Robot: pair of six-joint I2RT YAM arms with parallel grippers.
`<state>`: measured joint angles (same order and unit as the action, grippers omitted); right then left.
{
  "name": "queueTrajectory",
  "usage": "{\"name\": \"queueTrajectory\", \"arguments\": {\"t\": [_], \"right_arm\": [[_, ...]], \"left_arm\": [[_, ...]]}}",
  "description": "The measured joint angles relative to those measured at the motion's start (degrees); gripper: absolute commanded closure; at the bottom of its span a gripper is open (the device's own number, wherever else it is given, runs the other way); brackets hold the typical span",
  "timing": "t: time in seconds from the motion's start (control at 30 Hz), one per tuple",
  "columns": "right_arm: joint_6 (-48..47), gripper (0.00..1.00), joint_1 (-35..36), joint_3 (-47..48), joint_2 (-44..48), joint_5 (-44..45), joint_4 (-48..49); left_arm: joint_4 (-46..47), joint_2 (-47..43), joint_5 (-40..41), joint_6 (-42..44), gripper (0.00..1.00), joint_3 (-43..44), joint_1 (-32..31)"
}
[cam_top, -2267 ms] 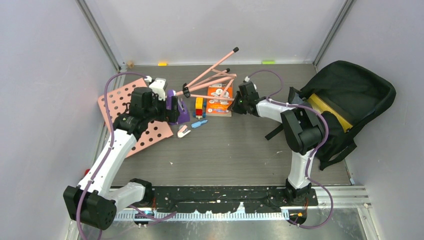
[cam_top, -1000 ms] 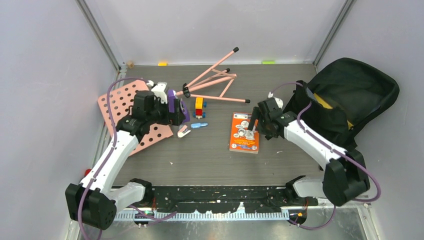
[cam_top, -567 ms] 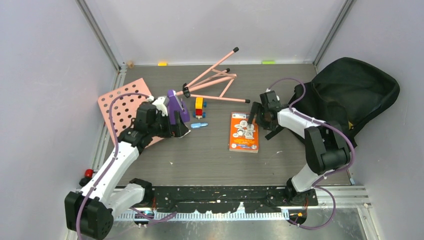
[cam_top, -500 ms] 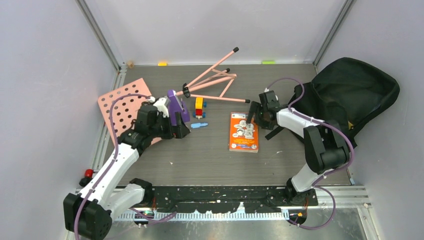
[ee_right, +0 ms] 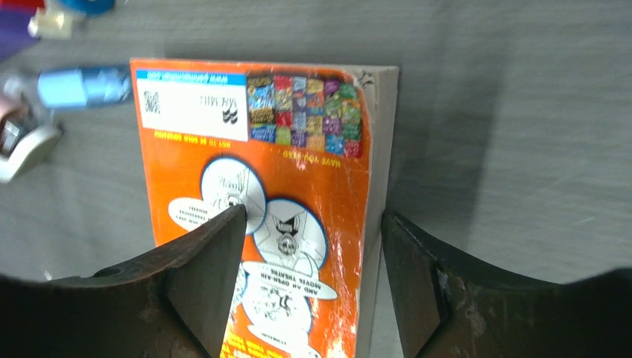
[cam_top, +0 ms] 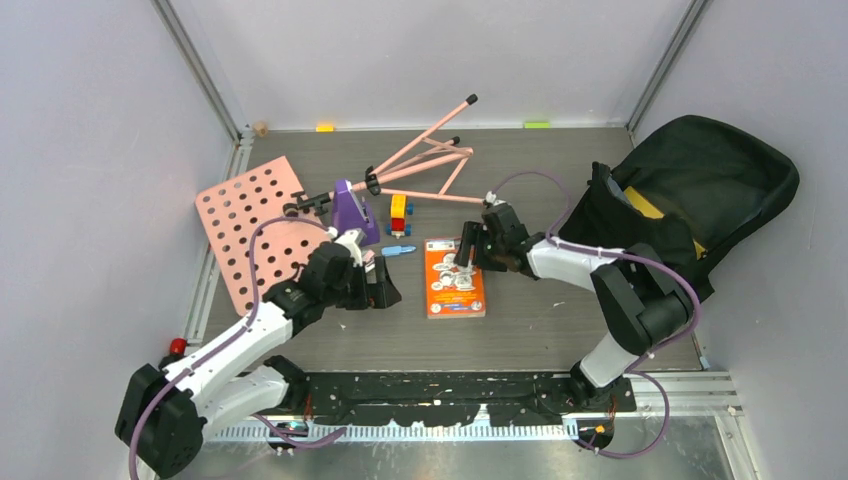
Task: Pack the student bag
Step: Move the book to the center of the board.
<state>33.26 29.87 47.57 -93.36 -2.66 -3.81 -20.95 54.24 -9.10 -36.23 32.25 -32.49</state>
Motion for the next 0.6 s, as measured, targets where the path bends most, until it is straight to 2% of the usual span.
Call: {"name": "queueTrajectory", "arguments": {"t": [0.07, 0.27, 0.4, 0.6], "right_arm": [[1.11, 0.29, 2.47, -1.73, 1.14, -0.04, 1.27], [4.96, 0.19, 8.94, -6.69, 6.8, 0.13, 0.26], [6.84, 0.17, 9.38, -10.51, 14.27, 2.27, -4.09], [10.38, 0.17, 9.14, -14.49, 24.11, 4.07, -6.29]], "left_arm": [[2.6, 0.52, 1.29, -2.54, 0.05, -1.88, -1.92], [11.21, 4.46, 5.03, -10.19, 0.05, -6.91, -8.13], [16.74, 8.63, 7.69, -12.5, 0.05, -7.13, -11.43], [22.86, 15.1, 9.68, -12.96, 0.05, -7.08, -12.55]]}}
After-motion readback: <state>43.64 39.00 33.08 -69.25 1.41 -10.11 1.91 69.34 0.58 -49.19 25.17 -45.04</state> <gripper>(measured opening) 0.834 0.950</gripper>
